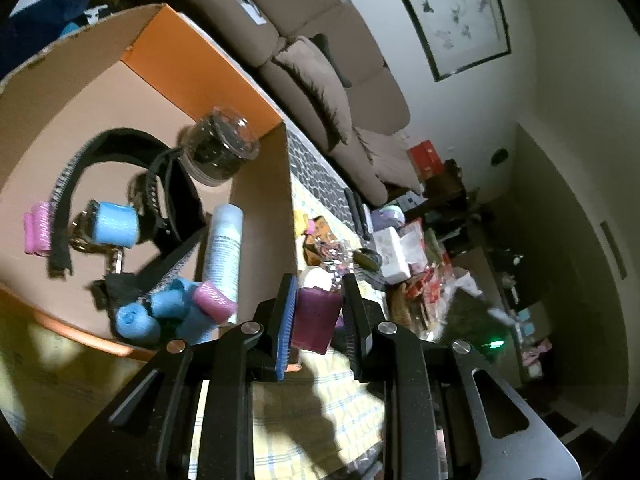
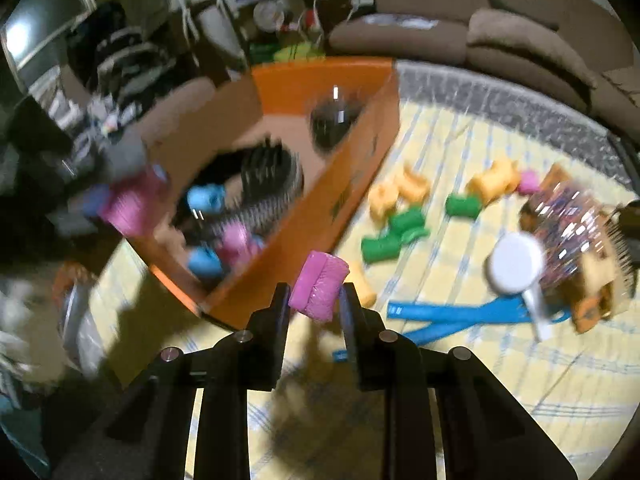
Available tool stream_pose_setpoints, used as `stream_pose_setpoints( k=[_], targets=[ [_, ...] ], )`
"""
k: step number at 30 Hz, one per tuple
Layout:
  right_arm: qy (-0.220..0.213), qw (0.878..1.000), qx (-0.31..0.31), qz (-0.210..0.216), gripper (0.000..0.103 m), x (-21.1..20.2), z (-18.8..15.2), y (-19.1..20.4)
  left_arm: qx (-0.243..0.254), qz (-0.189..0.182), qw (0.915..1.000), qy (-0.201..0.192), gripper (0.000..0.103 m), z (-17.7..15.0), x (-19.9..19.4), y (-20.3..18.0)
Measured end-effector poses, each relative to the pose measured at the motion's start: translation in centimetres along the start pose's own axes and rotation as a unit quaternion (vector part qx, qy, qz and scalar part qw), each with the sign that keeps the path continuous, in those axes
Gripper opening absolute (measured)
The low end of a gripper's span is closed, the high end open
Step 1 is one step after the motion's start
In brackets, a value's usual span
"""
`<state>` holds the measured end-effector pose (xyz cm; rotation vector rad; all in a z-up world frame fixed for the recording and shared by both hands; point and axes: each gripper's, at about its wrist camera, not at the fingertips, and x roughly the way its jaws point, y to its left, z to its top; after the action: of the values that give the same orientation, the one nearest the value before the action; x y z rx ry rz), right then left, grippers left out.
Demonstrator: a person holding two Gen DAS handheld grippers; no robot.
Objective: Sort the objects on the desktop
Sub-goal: 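Carry the pink curler with the right gripper over the orange box, then lower the pink curler into the box and open the right gripper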
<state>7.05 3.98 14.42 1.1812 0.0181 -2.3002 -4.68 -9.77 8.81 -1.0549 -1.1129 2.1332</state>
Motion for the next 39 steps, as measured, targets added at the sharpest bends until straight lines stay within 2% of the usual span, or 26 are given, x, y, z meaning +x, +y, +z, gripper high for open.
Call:
stream_pose_setpoints(
  k=[5, 11, 18, 24, 32, 39],
  targets=[
    [-0.029, 1.000, -0.006, 0.008, 0.025, -1.5, 1.7, 1.6, 0.014, 0.030, 0.9994, -0.010, 0.021, 0.4, -0.9, 0.3],
    [-0.021, 1.000, -0.015, 0.010, 0.025, 0.2, 2.8, 4.2, 0.037, 0.073, 0.9964, -0.020, 0.021, 1.1, -2.0, 0.7],
    [-0.003, 0.999, -0.036, -0.021, 0.025, 3.5, 3.4, 6.1, 0.094, 0.148, 0.9844, -0.015, 0.021, 2.8, -2.6, 0.6],
    [0.008, 0.999, -0.037, -0.024, 0.025, 5.9, 3.9, 7.2, 0.100, 0.189, 0.9767, -0.001, 0.021, 3.0, -2.1, 1.9],
    [0.016, 0.999, -0.029, -0.003, 0.025, 8.1, 4.5, 9.0, 0.119, 0.225, 0.9672, 0.002, 0.021, 3.0, -1.7, 2.2],
    [0.017, 1.000, -0.020, -0.011, 0.028, 8.7, 4.6, 8.7, 0.130, 0.250, 0.9593, -0.009, 0.020, 3.0, -2.0, 1.9]
  ],
)
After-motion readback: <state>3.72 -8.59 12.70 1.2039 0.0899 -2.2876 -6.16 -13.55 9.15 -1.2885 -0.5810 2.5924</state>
